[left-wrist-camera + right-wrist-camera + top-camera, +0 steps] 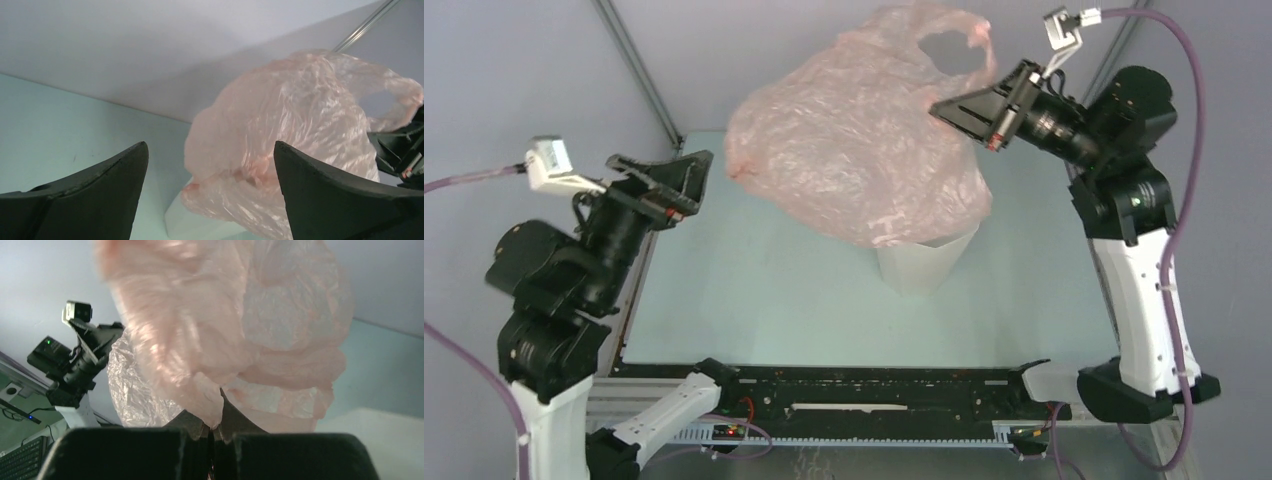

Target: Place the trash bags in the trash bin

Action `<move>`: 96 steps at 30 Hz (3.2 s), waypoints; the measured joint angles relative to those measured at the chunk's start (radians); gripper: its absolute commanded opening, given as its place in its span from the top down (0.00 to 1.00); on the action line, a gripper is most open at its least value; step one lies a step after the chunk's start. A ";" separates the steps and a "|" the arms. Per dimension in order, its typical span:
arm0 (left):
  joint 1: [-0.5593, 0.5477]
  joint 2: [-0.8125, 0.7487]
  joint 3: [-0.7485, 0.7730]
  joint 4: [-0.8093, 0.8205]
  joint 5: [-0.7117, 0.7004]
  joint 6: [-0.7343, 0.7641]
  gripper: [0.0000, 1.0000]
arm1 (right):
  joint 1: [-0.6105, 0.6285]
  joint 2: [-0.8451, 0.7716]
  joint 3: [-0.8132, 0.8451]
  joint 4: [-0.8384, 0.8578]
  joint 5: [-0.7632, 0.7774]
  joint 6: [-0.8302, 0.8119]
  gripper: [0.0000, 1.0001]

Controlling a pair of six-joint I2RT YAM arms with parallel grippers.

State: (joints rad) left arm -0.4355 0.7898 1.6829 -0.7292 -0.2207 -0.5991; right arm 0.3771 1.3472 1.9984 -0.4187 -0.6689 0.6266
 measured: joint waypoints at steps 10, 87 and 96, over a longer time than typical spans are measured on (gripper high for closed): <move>0.000 0.175 -0.003 0.089 0.129 -0.091 0.00 | -0.396 -0.208 -0.103 -0.247 -0.156 -0.071 1.00; -0.247 0.553 0.227 0.085 0.416 0.008 0.00 | -0.423 -0.082 -0.075 -0.137 -0.186 -0.028 1.00; -0.246 0.378 0.006 0.180 0.377 0.005 0.00 | -0.441 -0.301 -0.329 -0.304 -0.107 -0.126 1.00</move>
State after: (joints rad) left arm -0.6819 1.1675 1.6894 -0.5495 0.1566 -0.5941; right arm -0.0635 1.0462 1.6695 -0.7227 -0.7757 0.5003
